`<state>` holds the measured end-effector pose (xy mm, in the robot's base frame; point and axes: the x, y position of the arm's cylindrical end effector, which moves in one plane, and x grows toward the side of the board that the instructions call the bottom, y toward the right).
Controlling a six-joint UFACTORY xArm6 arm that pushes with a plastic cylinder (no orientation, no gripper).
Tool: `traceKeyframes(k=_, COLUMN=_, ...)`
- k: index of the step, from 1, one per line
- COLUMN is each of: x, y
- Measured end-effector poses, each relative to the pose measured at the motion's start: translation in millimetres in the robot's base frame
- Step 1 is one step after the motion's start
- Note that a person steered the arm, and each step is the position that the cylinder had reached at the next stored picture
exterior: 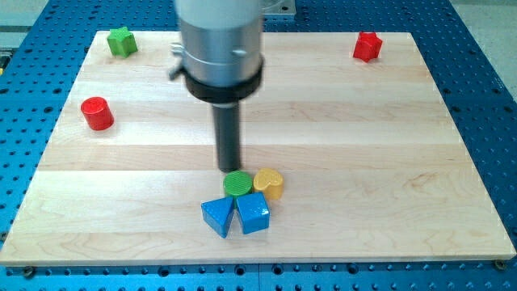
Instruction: Push the hexagon slightly down
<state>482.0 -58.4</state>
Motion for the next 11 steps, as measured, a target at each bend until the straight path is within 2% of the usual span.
traceKeyframes(k=1, x=-67.0, y=-53.6)
traceKeyframes(k=3, x=-251.4, y=-47.1)
traceKeyframes(k=4, x=-289.9, y=-19.0)
traceKeyframes(k=5, x=-279.0, y=27.0)
traceKeyframes(k=6, x=-227.1, y=5.9)
traceKeyframes(k=7, x=-221.6, y=16.5)
traceKeyframes(k=8, x=-252.4, y=17.5)
traceKeyframes(k=9, x=-242.0, y=80.9)
traceKeyframes(k=10, x=-182.8, y=44.7)
traceKeyframes(k=11, x=-159.4, y=39.2)
